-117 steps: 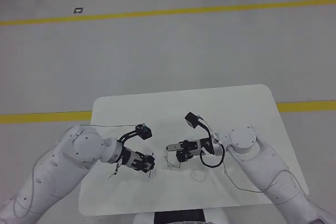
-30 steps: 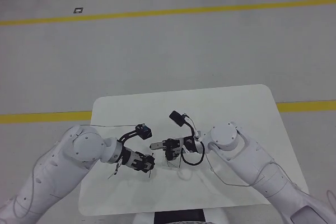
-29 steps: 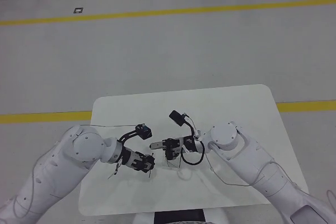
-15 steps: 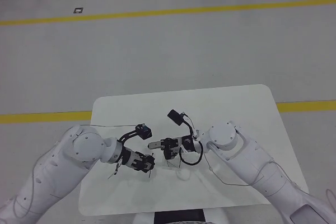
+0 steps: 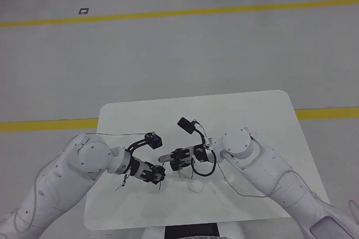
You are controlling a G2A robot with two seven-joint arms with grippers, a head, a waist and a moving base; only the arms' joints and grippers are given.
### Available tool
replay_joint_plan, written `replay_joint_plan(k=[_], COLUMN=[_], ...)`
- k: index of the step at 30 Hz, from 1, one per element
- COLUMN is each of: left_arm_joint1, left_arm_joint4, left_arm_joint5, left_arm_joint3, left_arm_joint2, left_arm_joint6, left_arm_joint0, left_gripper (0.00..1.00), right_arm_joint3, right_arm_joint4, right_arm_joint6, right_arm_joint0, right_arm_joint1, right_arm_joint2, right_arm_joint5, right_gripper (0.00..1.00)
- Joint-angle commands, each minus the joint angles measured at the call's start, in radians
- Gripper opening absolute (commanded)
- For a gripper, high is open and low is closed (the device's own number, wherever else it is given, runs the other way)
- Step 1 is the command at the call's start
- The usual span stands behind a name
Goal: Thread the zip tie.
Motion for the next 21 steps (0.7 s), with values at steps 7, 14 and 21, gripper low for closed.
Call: replay_joint_plan(k=[7, 14, 21], left_arm_joint1=[0.000, 0.000, 0.000], left_arm_joint4=[0.000, 0.000, 0.000], left_arm_joint5=[0.000, 0.000, 0.000], left_arm_joint3=[0.000, 0.000, 0.000], left_arm_joint2=[0.000, 0.000, 0.000], left_arm_joint6=[0.000, 0.000, 0.000], left_arm_joint0=[0.000, 0.000, 0.000], left_gripper=[0.00, 0.00, 0.00], right_arm_joint3=[0.004, 0.011, 0.014], right_arm_joint4=[-0.002, 0.002, 0.005], right_arm_joint6=[0.013, 0.015, 0.008], right_arm_joint0=[0.019, 0.031, 0.044], right_arm_joint1=[-0.003, -0.005, -0.009], right_arm_joint2=[-0.019, -0.028, -0.043], right_arm_joint5=[0.016, 0.022, 0.024], right_gripper=[0.36, 0.33, 0.31])
